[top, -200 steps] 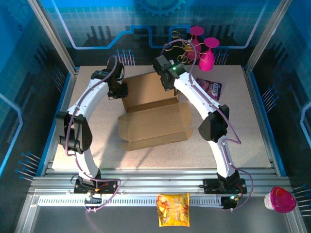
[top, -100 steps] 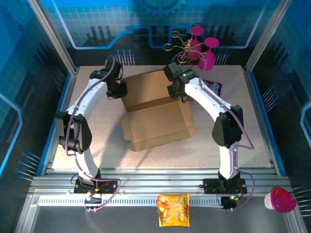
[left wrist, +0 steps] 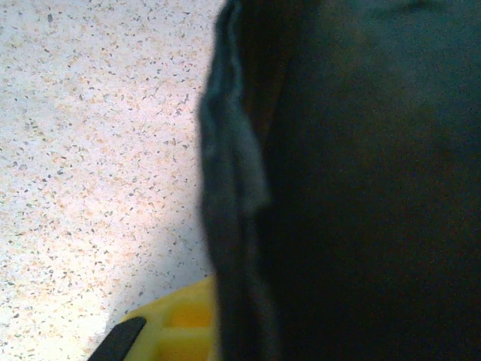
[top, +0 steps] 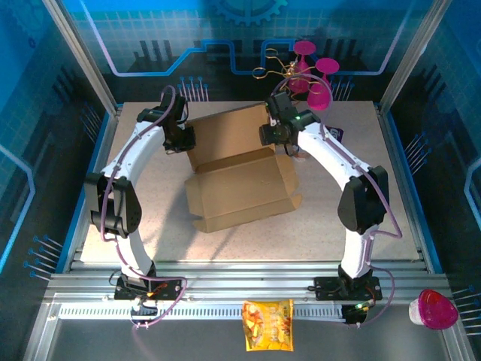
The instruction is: Fold the paper box
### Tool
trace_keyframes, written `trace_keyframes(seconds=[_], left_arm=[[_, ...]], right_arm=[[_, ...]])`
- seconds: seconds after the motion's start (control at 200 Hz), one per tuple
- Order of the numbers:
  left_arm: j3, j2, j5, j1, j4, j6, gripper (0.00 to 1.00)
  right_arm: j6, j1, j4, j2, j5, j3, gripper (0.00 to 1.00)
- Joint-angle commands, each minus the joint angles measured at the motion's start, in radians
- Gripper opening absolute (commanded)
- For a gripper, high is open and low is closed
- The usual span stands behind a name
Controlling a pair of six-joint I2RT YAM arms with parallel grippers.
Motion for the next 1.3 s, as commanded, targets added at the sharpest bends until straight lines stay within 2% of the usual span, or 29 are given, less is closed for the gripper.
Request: trace_keyframes(seconds=[0.0,0.075,0.185,0.56,0.725,0.901,1.086,1.296], left_arm=[[0.017,-0.015,0.028,0.001,-0.012,-0.002,0.0],[0.018,-0.016,0.027,0.002,-0.012,0.0,0.0],[0.021,-0.014,0.03,0.003,-0.012,0.0,0.0],[0.033,-0.004,0.031,0.004,-0.018,0.003,0.0],[0.042,0.001,0.036,0.006,-0.02,0.005,0.0],[0.047,0.004,0.058,0.005,-0.027,0.002,0.0],[0.032,-0.011,0.081,-0.002,-0.04,-0.005,0.0],[0.029,-0.015,0.06,-0.029,-0.039,-0.016,0.0]], right_arm=[[-0.015,-0.024,0.028,0.006,-0.05,0.053,0.56],[-0.015,-0.026,0.011,0.032,-0.059,0.08,0.52],[-0.01,-0.026,-0.002,0.06,-0.041,0.103,0.4],[-0.007,0.001,-0.076,0.133,0.089,0.199,0.39],[-0.007,0.011,-0.069,0.119,0.131,0.19,0.16],[-0.006,0.023,-0.016,0.05,0.164,0.131,0.0],[0.007,0.035,-0.003,-0.024,0.224,0.06,0.0],[0.042,0.056,-0.036,-0.066,0.321,0.015,0.0]])
